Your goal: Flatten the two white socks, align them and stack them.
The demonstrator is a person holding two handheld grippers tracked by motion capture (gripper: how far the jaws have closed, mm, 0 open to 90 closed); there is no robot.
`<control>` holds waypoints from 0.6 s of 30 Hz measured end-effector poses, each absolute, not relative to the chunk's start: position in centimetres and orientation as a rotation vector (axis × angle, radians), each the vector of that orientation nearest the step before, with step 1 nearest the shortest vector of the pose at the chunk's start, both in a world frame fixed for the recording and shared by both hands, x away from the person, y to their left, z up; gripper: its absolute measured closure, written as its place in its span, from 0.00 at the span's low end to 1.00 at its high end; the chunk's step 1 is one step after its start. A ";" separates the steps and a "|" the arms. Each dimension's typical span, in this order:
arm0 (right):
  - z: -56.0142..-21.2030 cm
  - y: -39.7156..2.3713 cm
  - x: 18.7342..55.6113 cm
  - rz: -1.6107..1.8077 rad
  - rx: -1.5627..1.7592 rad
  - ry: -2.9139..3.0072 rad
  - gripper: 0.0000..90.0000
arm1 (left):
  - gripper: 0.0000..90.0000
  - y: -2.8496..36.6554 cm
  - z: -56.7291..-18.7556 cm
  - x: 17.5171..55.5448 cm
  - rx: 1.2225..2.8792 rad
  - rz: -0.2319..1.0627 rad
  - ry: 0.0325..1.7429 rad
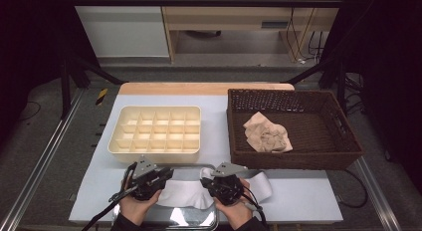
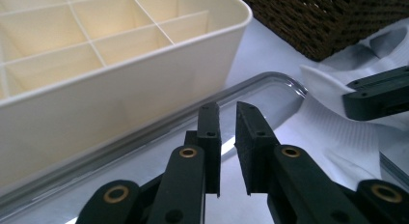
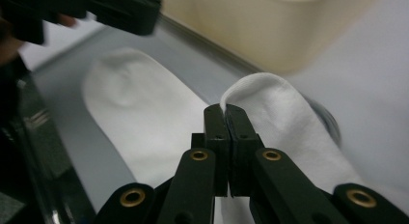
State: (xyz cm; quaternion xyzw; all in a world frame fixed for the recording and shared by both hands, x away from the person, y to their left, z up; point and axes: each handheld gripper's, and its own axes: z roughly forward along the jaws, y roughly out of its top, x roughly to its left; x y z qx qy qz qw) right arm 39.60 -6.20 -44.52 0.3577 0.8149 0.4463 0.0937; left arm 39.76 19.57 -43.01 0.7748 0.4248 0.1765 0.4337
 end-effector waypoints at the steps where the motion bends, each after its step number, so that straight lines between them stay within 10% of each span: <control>1: -43.8 -5.2 39.5 1.376 1.012 2.431 0.99 | 0.89 20.1 -42.7 39.7 1.910 0.446 1.066; 18: -45.6 -4.8 38.8 1.371 0.979 2.518 0.83 | 0.78 20.2 -42.6 39.4 1.887 0.402 1.052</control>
